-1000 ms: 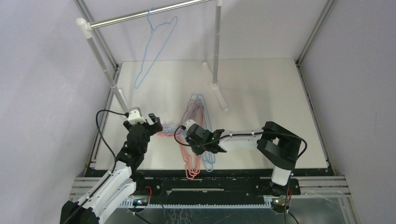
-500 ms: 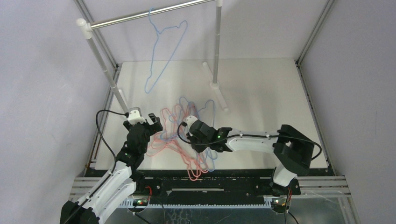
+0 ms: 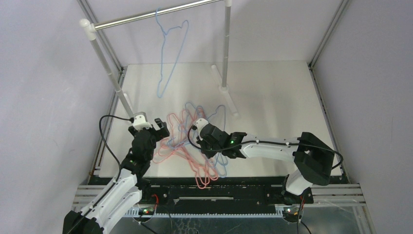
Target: Organize the hangers
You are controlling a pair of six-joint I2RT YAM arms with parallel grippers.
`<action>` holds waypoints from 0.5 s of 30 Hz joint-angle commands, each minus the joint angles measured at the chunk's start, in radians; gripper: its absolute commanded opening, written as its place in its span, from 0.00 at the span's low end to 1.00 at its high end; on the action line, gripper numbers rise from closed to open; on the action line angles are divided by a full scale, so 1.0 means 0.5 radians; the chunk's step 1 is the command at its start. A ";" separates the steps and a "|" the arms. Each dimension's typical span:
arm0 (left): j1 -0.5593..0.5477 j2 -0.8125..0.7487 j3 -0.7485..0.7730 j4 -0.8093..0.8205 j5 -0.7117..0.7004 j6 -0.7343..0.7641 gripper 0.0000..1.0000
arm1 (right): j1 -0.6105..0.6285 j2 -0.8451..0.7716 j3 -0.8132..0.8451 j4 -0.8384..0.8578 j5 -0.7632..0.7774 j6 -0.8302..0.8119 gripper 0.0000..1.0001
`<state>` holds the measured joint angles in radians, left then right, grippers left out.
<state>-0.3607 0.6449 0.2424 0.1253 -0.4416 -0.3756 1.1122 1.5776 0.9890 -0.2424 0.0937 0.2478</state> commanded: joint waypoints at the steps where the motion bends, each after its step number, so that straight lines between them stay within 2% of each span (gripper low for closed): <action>1: -0.007 -0.016 -0.012 0.068 0.003 -0.004 0.99 | -0.066 -0.265 0.027 0.015 0.004 0.005 0.00; 6: -0.005 -0.018 -0.017 0.074 0.000 -0.006 0.99 | -0.260 -0.647 0.028 -0.012 -0.189 0.056 0.00; 15: -0.008 0.003 -0.014 0.085 0.010 -0.005 1.00 | -0.850 -1.172 -0.012 0.035 -0.956 0.280 0.00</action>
<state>-0.3607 0.6464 0.2424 0.1257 -0.4416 -0.3756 0.7597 1.0489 0.9867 -0.2718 -0.1780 0.3176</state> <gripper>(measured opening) 0.994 0.025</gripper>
